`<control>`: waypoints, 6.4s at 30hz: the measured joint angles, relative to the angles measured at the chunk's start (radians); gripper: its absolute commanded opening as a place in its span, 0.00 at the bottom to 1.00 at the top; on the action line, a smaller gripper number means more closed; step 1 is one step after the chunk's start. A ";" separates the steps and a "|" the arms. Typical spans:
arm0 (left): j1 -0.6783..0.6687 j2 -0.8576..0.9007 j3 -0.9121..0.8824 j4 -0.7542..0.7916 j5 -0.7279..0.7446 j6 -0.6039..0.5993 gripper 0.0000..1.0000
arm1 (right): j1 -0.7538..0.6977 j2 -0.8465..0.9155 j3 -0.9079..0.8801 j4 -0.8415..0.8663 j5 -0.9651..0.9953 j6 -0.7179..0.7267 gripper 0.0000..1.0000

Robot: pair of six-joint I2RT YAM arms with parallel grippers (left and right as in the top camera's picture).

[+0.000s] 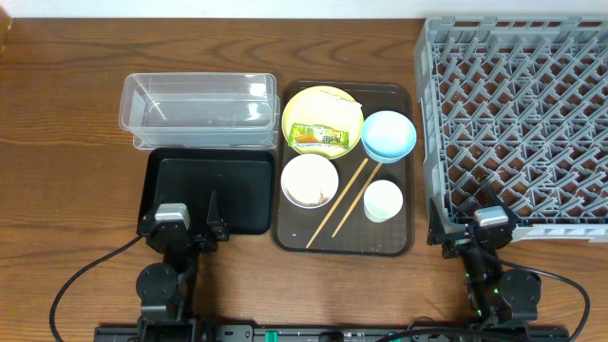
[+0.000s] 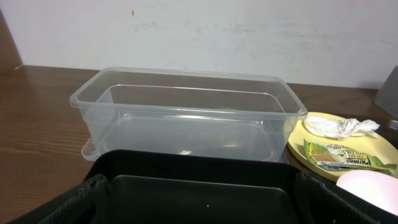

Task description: Sort waste into correct bins and load items into the dishwasher rack

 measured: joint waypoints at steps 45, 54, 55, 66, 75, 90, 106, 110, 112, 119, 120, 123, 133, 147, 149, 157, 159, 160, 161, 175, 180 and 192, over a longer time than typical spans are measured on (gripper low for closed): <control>0.000 0.127 0.059 -0.114 0.005 -0.024 0.96 | 0.000 0.018 0.021 -0.045 0.087 0.063 0.99; 0.000 0.524 0.360 -0.245 0.022 -0.072 0.96 | 0.000 0.270 0.286 -0.187 0.132 0.084 0.99; 0.000 0.578 0.409 -0.270 0.031 -0.076 0.96 | 0.000 0.312 0.325 -0.211 0.134 0.087 0.99; 0.000 1.076 0.938 -0.827 0.112 -0.083 0.96 | 0.000 0.824 0.791 -0.563 0.138 0.089 0.99; 0.000 1.189 1.153 -0.933 0.142 -0.083 0.96 | 0.000 1.009 0.983 -0.676 0.134 0.051 0.99; -0.182 1.509 1.492 -0.724 0.159 -0.083 0.96 | 0.000 1.009 0.987 -0.676 0.134 0.048 0.99; -0.402 1.936 1.558 -0.467 0.158 0.283 0.96 | 0.000 1.009 0.987 -0.679 0.130 0.048 0.99; -0.423 2.015 1.558 -0.368 0.157 0.314 0.95 | 0.000 1.009 0.987 -0.681 0.130 0.048 0.99; -0.433 2.043 1.558 -0.329 0.158 0.319 0.95 | 0.000 1.009 0.987 -0.681 0.130 0.048 0.99; -0.458 2.125 1.558 -0.188 0.158 0.333 0.88 | 0.000 1.009 0.987 -0.686 0.130 0.047 0.99; -0.459 2.132 1.558 -0.177 0.157 0.336 0.88 | 0.000 1.009 0.987 -0.687 0.130 0.047 0.99; -0.458 2.154 1.558 -0.150 0.158 0.338 0.88 | 0.000 1.009 0.987 -0.687 0.130 0.047 0.99; -0.458 2.210 1.558 -0.128 0.154 0.339 0.46 | 0.000 1.009 0.987 -0.687 0.130 0.047 0.99; -0.457 2.179 1.558 -0.210 0.154 0.334 0.06 | 0.000 1.009 0.987 -0.690 0.130 0.044 0.99; -0.454 2.137 1.558 -0.255 0.154 0.312 0.06 | 0.000 1.009 0.987 -0.690 0.130 0.044 0.99; -0.338 1.822 1.562 -0.434 0.078 0.107 0.06 | 0.000 1.009 0.989 -0.690 0.131 0.040 0.99; -0.286 1.781 1.567 -0.464 0.046 0.068 0.07 | 0.000 1.009 0.989 -0.690 0.131 0.039 0.99; -0.256 1.771 1.570 -0.477 0.031 0.050 0.07 | 0.000 1.009 0.989 -0.690 0.131 0.037 0.99; -0.230 1.769 1.570 -0.483 0.022 0.036 0.10 | 0.000 1.009 0.989 -0.690 0.131 0.036 0.99; -0.140 1.826 1.555 -0.520 0.132 0.023 0.62 | 0.000 1.009 0.989 -0.690 0.131 0.033 0.99; -0.225 1.818 1.555 -0.588 0.193 0.114 0.64 | 0.000 1.009 0.989 -0.689 0.131 0.033 0.99; -0.434 1.904 1.553 -0.636 0.194 0.489 0.70 | 0.000 1.009 0.989 -0.690 0.131 0.032 0.99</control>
